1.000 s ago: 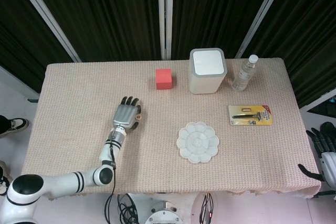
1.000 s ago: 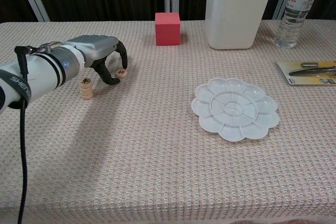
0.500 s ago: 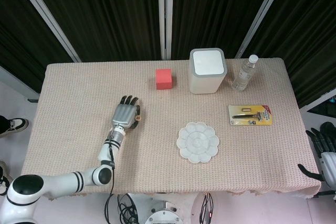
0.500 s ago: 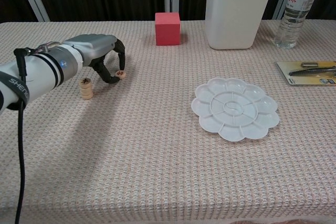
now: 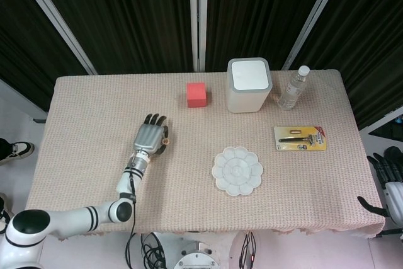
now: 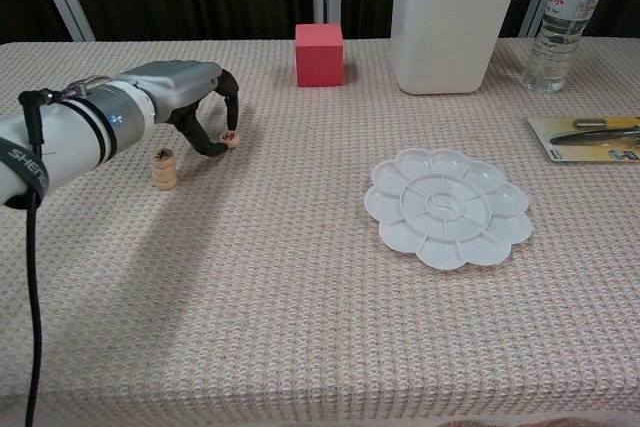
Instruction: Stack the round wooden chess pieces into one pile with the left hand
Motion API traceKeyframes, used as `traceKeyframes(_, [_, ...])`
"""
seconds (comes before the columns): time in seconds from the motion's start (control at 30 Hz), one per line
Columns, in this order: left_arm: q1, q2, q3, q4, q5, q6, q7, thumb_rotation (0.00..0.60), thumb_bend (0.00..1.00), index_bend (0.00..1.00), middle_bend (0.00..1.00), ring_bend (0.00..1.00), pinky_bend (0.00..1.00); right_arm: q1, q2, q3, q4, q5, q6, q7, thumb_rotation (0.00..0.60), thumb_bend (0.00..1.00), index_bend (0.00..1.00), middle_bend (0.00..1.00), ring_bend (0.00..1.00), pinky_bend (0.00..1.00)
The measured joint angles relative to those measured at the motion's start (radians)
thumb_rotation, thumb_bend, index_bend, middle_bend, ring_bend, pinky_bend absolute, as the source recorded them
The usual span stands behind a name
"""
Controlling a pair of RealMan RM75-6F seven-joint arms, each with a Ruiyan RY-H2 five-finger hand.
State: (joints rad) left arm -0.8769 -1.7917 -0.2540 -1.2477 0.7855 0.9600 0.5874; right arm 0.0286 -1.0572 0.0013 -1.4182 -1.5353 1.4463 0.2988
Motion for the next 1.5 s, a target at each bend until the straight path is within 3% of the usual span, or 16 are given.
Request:
traceKeyframes(0.23, [0.008, 0.053, -0.003, -0.108, 0.018, 0.044, 0.016, 0.600, 0.30, 0.50, 0.10, 0.00, 0.00, 0.006, 0.000, 0.001, -0.010, -0.011, 0.003, -0.002, 0.600, 0.15, 0.00, 0.00, 0.00, 0.00])
traceKeyframes(0.4, [0.025, 0.120, 0.006, -0.247, 0.008, 0.106, 0.078, 0.600, 0.30, 0.49, 0.10, 0.00, 0.00, 0.007, 0.008, 0.002, -0.026, -0.023, 0.017, -0.004, 0.600, 0.15, 0.00, 0.00, 0.00, 0.00])
traceKeyframes(0.67, [0.079, 0.269, 0.049, -0.528, -0.040, 0.243, 0.197, 0.600, 0.30, 0.49, 0.10, 0.00, 0.00, -0.009, 0.037, 0.002, -0.069, -0.037, 0.061, -0.014, 0.600, 0.15, 0.00, 0.00, 0.00, 0.00])
traceKeyframes(0.8, [0.115, 0.327, 0.086, -0.609, -0.044, 0.289, 0.214, 0.600, 0.30, 0.50, 0.10, 0.00, 0.00, -0.015, 0.040, -0.001, -0.074, -0.040, 0.069, -0.017, 0.600, 0.15, 0.00, 0.00, 0.00, 0.00])
traceKeyframes(1.13, [0.151, 0.302, 0.143, -0.569, 0.005, 0.281, 0.156, 0.600, 0.30, 0.49, 0.10, 0.00, 0.00, -0.017, 0.035, -0.006, -0.077, -0.043, 0.065, -0.033, 0.600, 0.14, 0.00, 0.00, 0.00, 0.00])
traceKeyframes(1.5, [0.154, 0.266, 0.127, -0.475, 0.016, 0.235, 0.091, 0.600, 0.30, 0.50, 0.11, 0.00, 0.00, -0.017, 0.025, -0.008, -0.061, -0.034, 0.053, -0.031, 0.600, 0.15, 0.00, 0.00, 0.00, 0.00])
